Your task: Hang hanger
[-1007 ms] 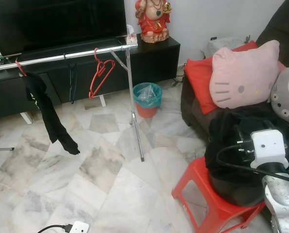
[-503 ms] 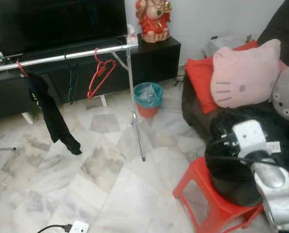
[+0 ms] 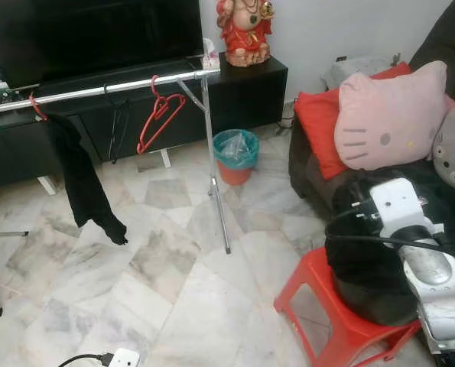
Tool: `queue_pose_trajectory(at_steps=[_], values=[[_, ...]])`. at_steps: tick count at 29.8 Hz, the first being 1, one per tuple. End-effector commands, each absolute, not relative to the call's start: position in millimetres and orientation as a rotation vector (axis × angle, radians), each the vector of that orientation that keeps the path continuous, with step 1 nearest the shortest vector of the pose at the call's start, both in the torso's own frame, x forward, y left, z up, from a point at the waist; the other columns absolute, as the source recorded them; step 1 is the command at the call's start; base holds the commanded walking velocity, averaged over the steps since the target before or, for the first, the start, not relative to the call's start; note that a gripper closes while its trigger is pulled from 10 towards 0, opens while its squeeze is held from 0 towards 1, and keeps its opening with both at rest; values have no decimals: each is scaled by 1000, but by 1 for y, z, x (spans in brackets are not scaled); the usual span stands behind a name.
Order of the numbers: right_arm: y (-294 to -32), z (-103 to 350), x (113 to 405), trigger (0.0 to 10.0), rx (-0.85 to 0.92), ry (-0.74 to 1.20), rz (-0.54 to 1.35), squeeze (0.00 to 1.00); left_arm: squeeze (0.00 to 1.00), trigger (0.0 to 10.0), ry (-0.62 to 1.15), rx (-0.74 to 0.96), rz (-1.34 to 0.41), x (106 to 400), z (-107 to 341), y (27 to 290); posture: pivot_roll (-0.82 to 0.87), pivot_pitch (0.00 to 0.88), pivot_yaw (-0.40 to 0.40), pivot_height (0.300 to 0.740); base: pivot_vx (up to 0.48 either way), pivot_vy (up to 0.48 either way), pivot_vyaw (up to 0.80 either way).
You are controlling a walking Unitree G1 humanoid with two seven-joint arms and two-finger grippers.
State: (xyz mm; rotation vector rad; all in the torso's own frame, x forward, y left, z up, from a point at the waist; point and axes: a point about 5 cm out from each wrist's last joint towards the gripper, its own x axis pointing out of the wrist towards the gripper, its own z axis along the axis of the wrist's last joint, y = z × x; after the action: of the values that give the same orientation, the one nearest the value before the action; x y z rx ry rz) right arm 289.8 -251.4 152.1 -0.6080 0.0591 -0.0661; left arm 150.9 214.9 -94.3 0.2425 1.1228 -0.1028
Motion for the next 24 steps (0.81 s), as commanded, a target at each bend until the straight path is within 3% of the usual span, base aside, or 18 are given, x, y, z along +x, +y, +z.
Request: queue_pose_trajectory(at_steps=[1, 14, 24], values=[[-259, 153, 284, 10000, -639, 85, -119, 0, 0, 10000, 1142, 254, -103, 148, -95, 219, -97, 0, 87, 740, 0, 0, 0], [-248, 148, 268, 10000, -622, 104, -98, 0, 0, 10000, 1137, 263, -112, 150, -94, 218, -105, 0, 95, 740, 0, 0, 0], [-283, 150, 273, 10000, -678, 177, -251, 0, 0, 10000, 1137, 265, -121, 150, -94, 216, -101, 0, 93, 740, 0, 0, 0]])
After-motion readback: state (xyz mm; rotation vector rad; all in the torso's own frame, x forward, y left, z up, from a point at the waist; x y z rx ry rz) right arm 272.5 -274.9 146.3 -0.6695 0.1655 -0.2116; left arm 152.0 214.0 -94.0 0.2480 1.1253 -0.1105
